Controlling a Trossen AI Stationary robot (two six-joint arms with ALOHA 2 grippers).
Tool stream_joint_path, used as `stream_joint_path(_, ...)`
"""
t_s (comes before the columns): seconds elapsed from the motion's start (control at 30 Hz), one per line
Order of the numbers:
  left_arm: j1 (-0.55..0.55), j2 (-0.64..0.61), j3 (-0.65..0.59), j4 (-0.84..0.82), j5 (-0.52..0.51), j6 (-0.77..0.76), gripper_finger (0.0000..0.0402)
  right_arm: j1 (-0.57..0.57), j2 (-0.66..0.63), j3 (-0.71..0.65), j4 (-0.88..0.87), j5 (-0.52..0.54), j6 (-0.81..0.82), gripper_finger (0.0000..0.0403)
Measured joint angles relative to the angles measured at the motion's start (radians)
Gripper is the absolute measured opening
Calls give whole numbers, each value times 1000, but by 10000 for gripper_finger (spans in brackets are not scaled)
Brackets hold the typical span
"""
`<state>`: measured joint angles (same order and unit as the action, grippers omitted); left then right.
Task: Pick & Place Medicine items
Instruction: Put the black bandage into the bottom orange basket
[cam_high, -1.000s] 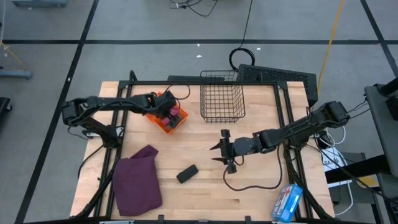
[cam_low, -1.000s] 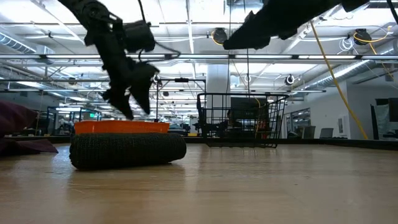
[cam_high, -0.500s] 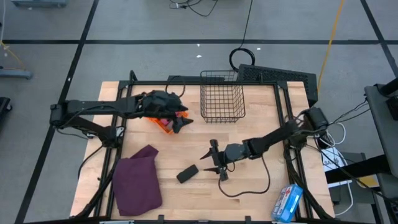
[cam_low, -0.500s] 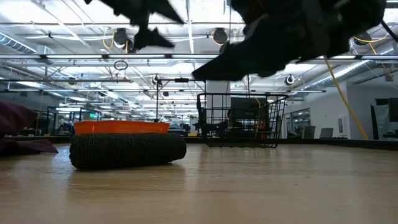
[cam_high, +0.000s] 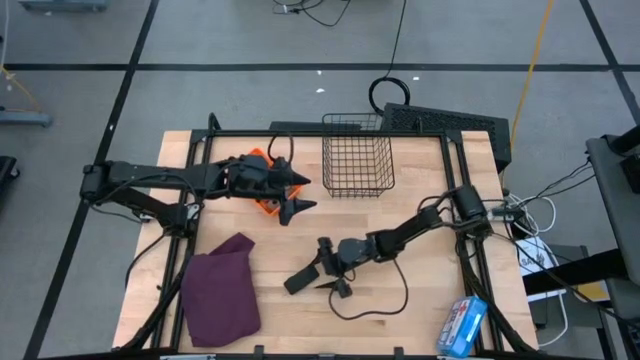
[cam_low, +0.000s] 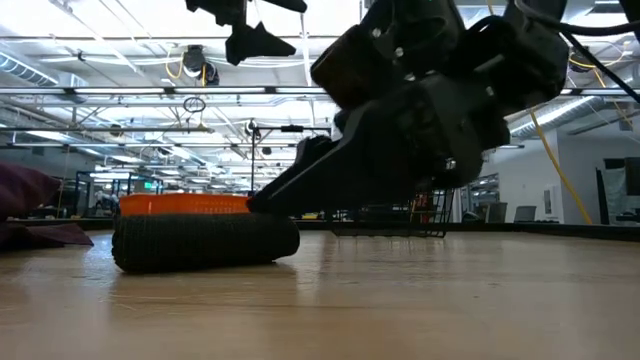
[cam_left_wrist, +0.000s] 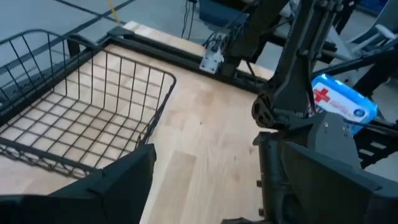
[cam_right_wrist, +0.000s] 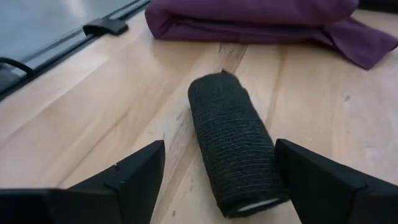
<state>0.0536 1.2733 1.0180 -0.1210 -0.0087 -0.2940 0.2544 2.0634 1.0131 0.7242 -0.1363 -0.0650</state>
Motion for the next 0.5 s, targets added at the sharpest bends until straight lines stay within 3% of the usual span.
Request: stream_joint_path(0.5, 0, 0, -1, -20, 0, -3, 351, -30, 17, 14, -77, 5, -7, 232)
